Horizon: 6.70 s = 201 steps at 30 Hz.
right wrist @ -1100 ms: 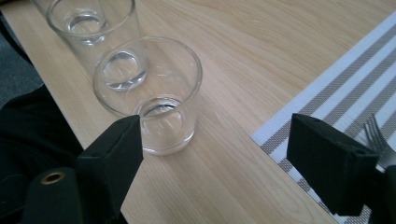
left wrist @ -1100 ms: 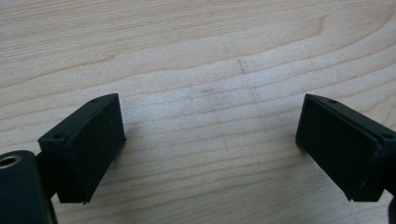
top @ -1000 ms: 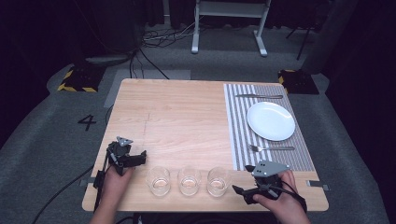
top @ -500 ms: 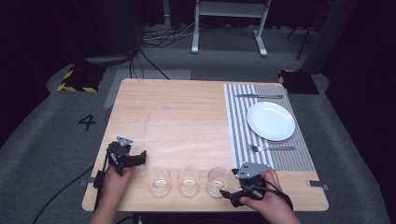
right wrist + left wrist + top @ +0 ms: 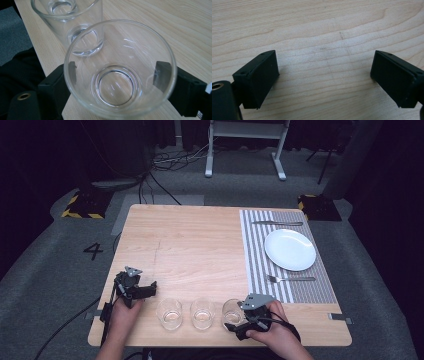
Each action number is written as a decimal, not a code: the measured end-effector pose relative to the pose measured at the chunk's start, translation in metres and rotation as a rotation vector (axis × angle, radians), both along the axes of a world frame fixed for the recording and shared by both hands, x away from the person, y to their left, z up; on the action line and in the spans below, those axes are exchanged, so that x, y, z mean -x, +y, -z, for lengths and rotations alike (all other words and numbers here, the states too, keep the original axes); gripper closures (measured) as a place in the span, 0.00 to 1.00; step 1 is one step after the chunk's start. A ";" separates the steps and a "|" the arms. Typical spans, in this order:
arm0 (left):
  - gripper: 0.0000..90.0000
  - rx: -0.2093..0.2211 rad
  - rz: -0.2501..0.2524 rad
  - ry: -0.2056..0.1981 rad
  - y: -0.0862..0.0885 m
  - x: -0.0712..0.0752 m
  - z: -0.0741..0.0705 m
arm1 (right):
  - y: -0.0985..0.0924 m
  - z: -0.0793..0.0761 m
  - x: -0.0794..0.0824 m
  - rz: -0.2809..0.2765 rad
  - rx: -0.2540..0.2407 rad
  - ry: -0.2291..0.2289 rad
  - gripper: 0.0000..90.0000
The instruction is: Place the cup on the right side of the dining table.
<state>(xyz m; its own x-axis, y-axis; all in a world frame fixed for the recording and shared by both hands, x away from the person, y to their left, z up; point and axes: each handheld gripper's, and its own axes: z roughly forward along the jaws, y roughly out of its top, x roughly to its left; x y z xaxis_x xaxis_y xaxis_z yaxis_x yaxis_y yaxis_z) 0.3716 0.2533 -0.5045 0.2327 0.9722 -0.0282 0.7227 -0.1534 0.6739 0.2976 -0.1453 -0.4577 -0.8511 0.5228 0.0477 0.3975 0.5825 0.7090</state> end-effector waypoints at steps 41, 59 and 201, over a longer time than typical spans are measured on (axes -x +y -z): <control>0.09 0.002 -0.001 -0.001 0.000 0.000 0.000 | -0.015 -0.022 -0.022 0.122 -0.033 -0.037 0.22; 0.09 0.000 0.001 0.000 0.000 0.000 0.000 | -0.020 -0.048 -0.046 0.195 -0.029 -0.053 0.22; 0.09 0.005 -0.005 -0.003 0.000 -0.001 0.000 | -0.061 0.000 -0.330 0.737 0.032 -0.031 0.22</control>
<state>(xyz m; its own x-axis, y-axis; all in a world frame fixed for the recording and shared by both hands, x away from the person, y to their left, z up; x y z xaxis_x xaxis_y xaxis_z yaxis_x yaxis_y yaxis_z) 0.3728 0.2535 -0.5048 0.2279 0.9732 -0.0323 0.7217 -0.1466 0.6765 0.6280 -0.2058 -0.4581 -0.2796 0.9601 0.0045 0.6736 0.1928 0.7135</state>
